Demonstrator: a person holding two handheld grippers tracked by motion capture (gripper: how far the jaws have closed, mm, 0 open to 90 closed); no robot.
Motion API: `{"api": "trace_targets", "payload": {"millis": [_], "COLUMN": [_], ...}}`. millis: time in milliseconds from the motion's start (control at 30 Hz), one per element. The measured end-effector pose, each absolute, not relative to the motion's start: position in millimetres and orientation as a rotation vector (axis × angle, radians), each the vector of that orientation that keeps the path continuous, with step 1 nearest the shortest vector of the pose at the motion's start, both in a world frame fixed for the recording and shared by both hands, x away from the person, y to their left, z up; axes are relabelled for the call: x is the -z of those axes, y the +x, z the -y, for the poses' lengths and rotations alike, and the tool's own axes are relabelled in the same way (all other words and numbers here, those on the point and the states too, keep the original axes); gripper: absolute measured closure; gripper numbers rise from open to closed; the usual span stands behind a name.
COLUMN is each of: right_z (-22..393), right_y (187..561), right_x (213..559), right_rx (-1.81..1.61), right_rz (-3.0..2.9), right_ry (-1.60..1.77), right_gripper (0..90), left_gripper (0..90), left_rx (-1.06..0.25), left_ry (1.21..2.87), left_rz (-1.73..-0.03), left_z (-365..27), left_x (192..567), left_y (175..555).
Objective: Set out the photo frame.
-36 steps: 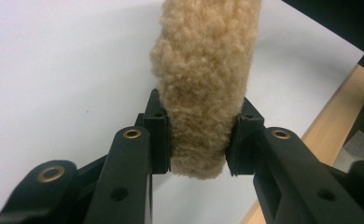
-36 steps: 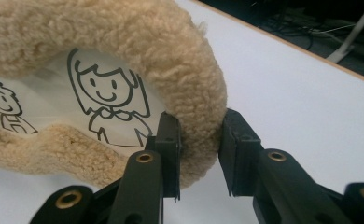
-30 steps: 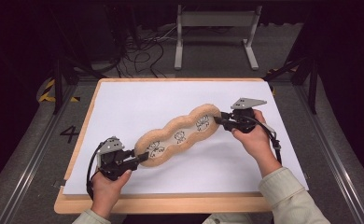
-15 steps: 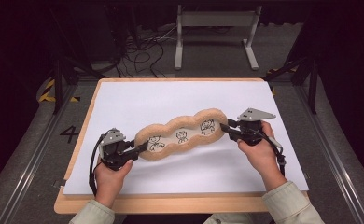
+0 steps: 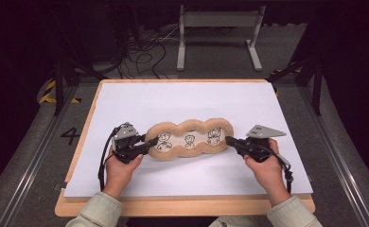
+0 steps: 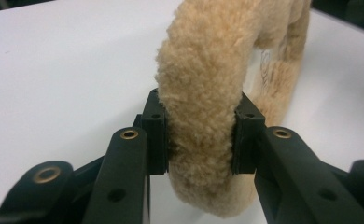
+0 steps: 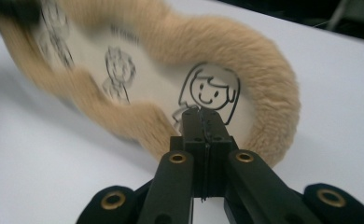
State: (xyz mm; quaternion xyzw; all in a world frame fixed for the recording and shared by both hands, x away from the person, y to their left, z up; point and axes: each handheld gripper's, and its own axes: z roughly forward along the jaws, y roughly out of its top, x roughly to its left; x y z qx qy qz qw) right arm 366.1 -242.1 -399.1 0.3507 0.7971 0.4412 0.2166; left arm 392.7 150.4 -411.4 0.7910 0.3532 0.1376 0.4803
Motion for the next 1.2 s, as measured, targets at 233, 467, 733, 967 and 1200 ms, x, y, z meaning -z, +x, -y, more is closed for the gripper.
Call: {"api": "trace_targets", "payload": {"millis": [233,467,733,967,1200], "right_z": [236,240,249,253,254], "right_y": [359,360,358,359,361], "right_x": [400,402,401,401,402], "right_rx": [-1.242,-1.242,-1.267,-1.267,-1.276], "right_rz": [-2.223,-2.211,-2.18,-2.17,-2.168], "right_ry": [0.924,0.946,0.974,0.986,0.992], "right_gripper": [89.1,86.9,84.3,82.5,81.1], "left_gripper": [66.4,64.8,58.0,49.5,60.2], "left_rx": [-0.317,-0.333,-0.338,-0.282,-0.229], "left_ry": [1.975,2.01,2.014,1.988,1.991], "left_rz": [-0.811,-0.763,-0.823,-0.845,-0.882], "left_z": [-158,-161,-167,-173,-175], "left_x": [419,420,437,440,440], "left_y": [407,423,442,447,447]}}
